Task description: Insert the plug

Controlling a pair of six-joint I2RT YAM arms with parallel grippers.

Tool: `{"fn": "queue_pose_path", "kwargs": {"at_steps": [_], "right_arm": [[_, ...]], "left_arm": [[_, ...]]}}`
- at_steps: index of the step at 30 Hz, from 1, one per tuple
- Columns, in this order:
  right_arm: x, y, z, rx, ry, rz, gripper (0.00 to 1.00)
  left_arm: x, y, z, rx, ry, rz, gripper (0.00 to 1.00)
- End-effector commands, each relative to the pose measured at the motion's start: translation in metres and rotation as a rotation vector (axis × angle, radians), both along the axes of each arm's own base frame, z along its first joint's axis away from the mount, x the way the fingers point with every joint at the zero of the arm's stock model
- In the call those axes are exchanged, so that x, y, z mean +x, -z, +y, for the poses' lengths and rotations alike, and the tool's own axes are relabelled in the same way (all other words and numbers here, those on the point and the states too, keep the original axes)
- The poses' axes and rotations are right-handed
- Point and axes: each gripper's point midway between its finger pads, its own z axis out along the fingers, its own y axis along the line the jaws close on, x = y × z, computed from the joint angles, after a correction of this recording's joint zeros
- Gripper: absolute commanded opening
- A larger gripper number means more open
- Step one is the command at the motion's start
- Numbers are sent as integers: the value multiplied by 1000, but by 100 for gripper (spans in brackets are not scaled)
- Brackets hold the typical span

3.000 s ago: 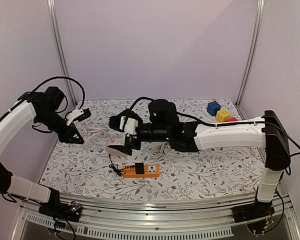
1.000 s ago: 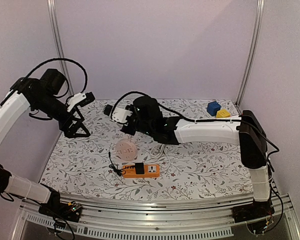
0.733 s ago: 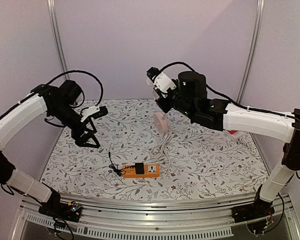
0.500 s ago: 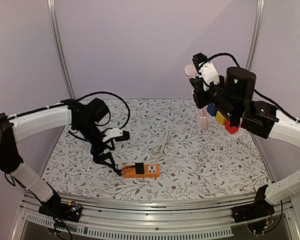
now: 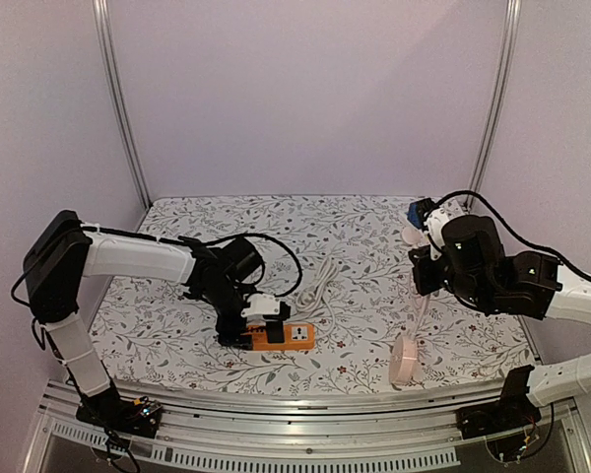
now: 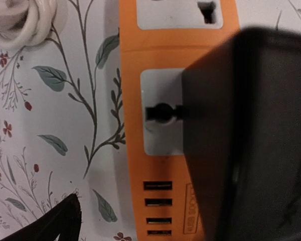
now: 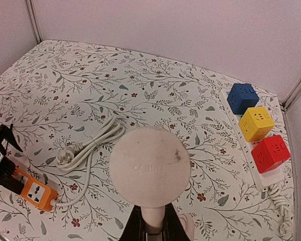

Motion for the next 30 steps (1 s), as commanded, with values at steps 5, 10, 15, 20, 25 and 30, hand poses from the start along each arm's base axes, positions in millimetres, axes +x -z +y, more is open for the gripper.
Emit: {"fn": "queue_pose_path", "kwargs": {"at_steps": [5,10,15,20,25,30], "right_arm": [[0,2,27,132,-27,75,0],[8,4,38,107,-37,72,0],[11,1,45,94,-51,66,0],[8,14,49,113,-56,109,0],[5,24,68,170,-90,181,0],[2,28,93,230,-165,233,0]], "left_arm": [[-17,12,-3,15,-62,66,71],[-15,19,6,73,-163,83,53],[-8,24,15,96,-257,75,40],[-19,20,9,55,-331,160,38],[-33,26,-20,18,-383,288,39],[-33,25,-39,-19,-429,370,57]]}}
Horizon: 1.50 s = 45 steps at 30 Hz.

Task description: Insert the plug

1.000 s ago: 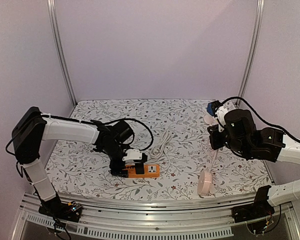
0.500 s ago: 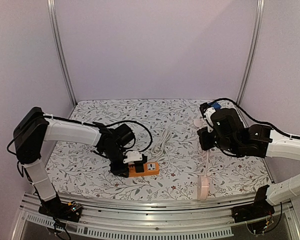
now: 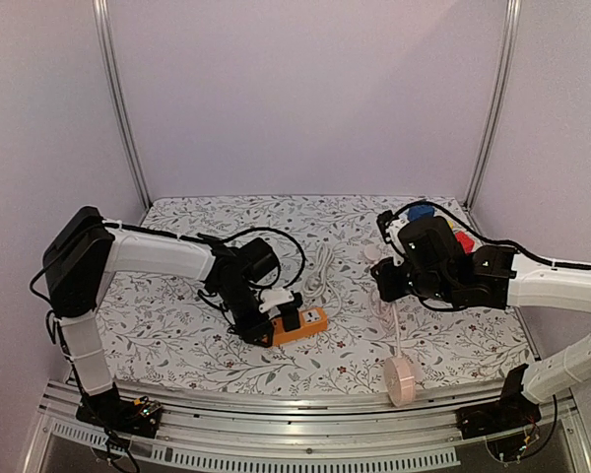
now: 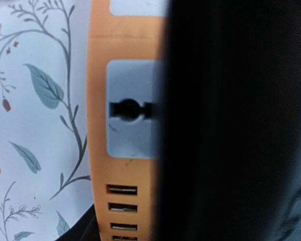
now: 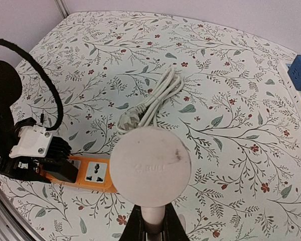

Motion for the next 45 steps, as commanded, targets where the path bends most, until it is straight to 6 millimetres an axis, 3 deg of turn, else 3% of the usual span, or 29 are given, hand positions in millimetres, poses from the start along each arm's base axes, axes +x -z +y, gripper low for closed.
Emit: {"fn": "queue_pose_path", "kwargs": {"at_steps": [1,4,5,11,16,24,31,35,40,42,45], "right_arm": [[-2,-13,34,122,-74,40,0],[-4,-2,44,147,-90,86,0],[-5,2,48,162,-91,107,0],[-5,38,68,169,-56,232,0],[-17,54,82,137,-58,248,0],[-41,75,92,97,-41,318,0],[-55,87,94,73,-22,353,0],[-56,85,99,81,-25,355,0],[-59,92,95,73,-12,370,0],[-60,93,96,73,-26,373,0],[-65,92,107,93,-103,365,0]], "left_arm": [[-25,8,-11,-30,-40,150,66],[-29,-9,-10,-82,6,133,94],[-28,-16,-9,-101,21,116,99],[-22,-47,3,-160,54,107,99],[-17,-68,17,-200,68,106,100],[24,-95,48,-221,-48,7,99],[25,-80,54,-205,-76,16,100],[43,-69,67,-163,-122,-30,98],[86,-46,99,-6,-213,-205,85],[89,-29,101,30,-207,-204,79],[77,-11,92,13,-188,-104,71]]}}
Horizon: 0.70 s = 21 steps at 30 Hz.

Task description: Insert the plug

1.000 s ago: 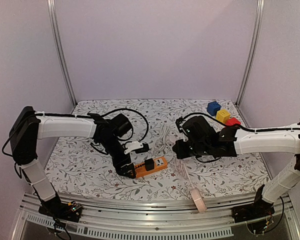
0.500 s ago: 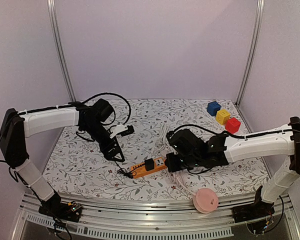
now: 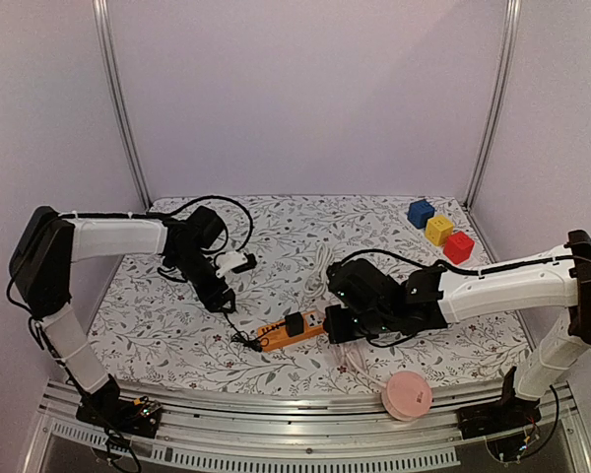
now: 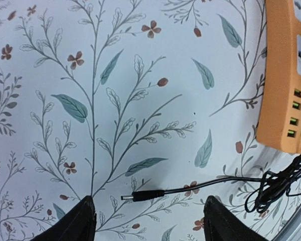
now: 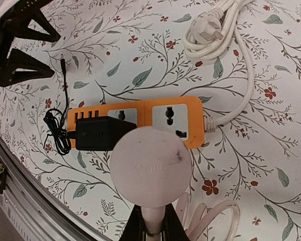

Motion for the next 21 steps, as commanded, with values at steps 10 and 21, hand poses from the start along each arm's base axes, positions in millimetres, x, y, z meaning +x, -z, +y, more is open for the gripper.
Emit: {"fn": "queue_pose_path", "kwargs": {"at_steps": [10,21], "right_arm": [[12,16,15,8,-56,-28,0],[25,40,10,-78,-68,-63,0]], "left_arm": [[-52,40,-50,-45,160,143,62],[-88,27,-69,-151,269,250,60]]}}
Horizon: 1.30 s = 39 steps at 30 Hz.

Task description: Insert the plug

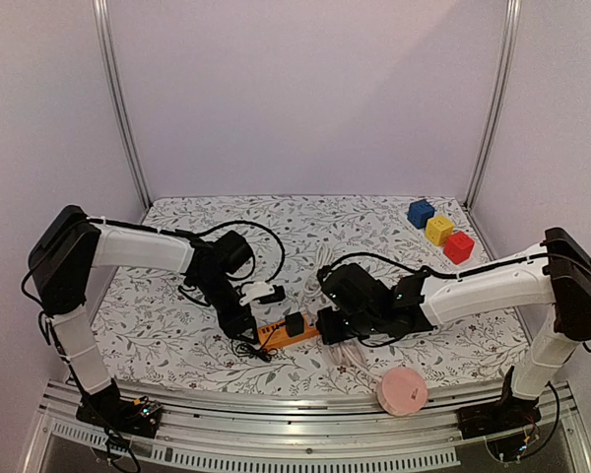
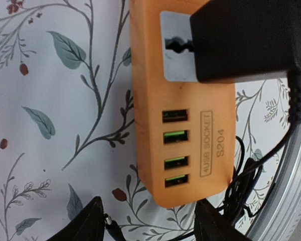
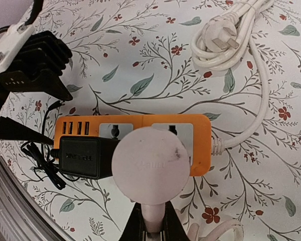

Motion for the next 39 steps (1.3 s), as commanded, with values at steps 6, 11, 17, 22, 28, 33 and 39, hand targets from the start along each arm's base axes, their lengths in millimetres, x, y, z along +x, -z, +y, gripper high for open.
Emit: {"fn": "queue_pose_path", "kwargs": {"at_steps": [6,11,17,22,28,33,39], "right_arm": [[12,32,-7,-117,36,-15,0],[14,42,-16,-207,46,-16,0],[-6,42,-27,-282,24,8,0],[-8,44,-10,-236,-26,11,0],[-8,64,-3,-256,-48,39,0],[-8,68,-9,-269,-37,51,0],[-15,71,-37,-343,-12,74,0]], "left_arm": [[-23,-20,-4,-84,77,58,64],[-19,-28,-2,-96,65,47,65],[2,-47,2,-124,13,15,66],[30,-68,-8,-155,-27,-47,70],[80,-88,-42,-217,-223,-49,79],[75,-89,-77,-301,-253,50,87],[63,-66,-98,-265,-230,98,82]]}}
